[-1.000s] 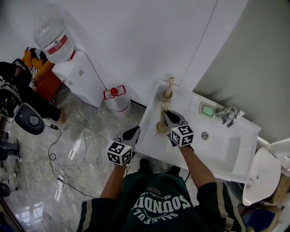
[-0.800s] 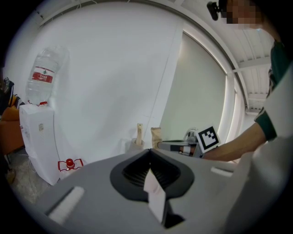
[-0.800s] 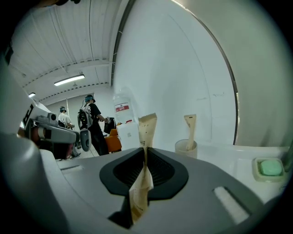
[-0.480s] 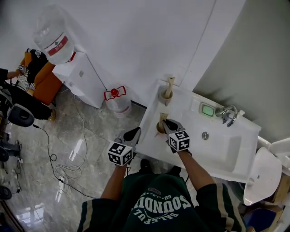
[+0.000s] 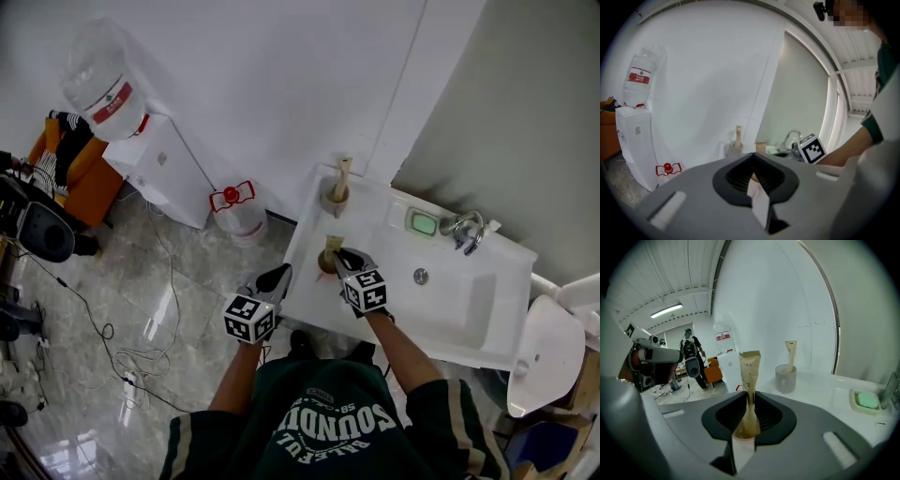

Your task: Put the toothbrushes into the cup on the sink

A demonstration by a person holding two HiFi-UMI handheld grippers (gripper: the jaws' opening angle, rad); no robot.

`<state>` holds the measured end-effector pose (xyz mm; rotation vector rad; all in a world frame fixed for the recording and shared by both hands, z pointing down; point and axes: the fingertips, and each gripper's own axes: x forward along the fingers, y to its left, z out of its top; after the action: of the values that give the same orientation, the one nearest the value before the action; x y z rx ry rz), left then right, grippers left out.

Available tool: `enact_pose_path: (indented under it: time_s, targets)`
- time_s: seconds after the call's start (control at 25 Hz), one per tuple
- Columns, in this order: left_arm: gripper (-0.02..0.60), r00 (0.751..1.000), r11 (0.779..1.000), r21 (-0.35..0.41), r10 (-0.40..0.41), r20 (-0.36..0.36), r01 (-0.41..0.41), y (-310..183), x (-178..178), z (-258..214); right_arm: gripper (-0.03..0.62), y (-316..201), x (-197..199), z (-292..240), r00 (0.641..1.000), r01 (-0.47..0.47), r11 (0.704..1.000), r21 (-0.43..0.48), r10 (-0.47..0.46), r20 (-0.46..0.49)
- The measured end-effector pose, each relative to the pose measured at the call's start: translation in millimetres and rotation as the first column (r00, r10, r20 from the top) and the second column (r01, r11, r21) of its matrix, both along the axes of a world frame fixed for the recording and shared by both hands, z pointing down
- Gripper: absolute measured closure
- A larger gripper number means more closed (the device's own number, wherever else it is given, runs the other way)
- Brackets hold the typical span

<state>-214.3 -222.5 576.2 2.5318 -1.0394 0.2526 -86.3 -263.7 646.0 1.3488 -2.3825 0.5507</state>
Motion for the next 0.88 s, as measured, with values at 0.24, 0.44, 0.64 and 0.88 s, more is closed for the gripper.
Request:
enact_pose_path:
  time_s: [0.24, 0.44, 0.64, 0.88]
  targets:
    - [0.532, 0.999, 0.999, 0.004, 0.032, -0.005, -0.032, -1.7, 18.3, -3.5, 0.553, 5.5, 14.0, -20.6, 0.998, -0.033, 0.999, 0.025, 0.032, 0.053]
    - [0.532, 0.998, 0.998, 0.015, 0.06, -0.016, -0.059, -3.4, 43.3, -11.8, 0.553, 12.2, 32.2, -33.7, 0.997, -0.046, 0.999, 0.023, 0.045, 0.06]
    - [0.532, 0.996, 0.996, 0.021, 0.09, -0.023, -0.09, -3.2, 76.1, -15.2, 0.56, 23.1, 73.4, -38.6, 0.994, -0.091, 0.996, 0.007, 0.091, 0.067]
    - [0.532, 0.99, 0.991, 0.022, 0.134, -0.031, -0.133, 1.0, 121.6, -17.7, 0.582, 37.6, 141.1, -53.6, 0.978, -0.202, 0.979, 0.029, 0.201, 0.053]
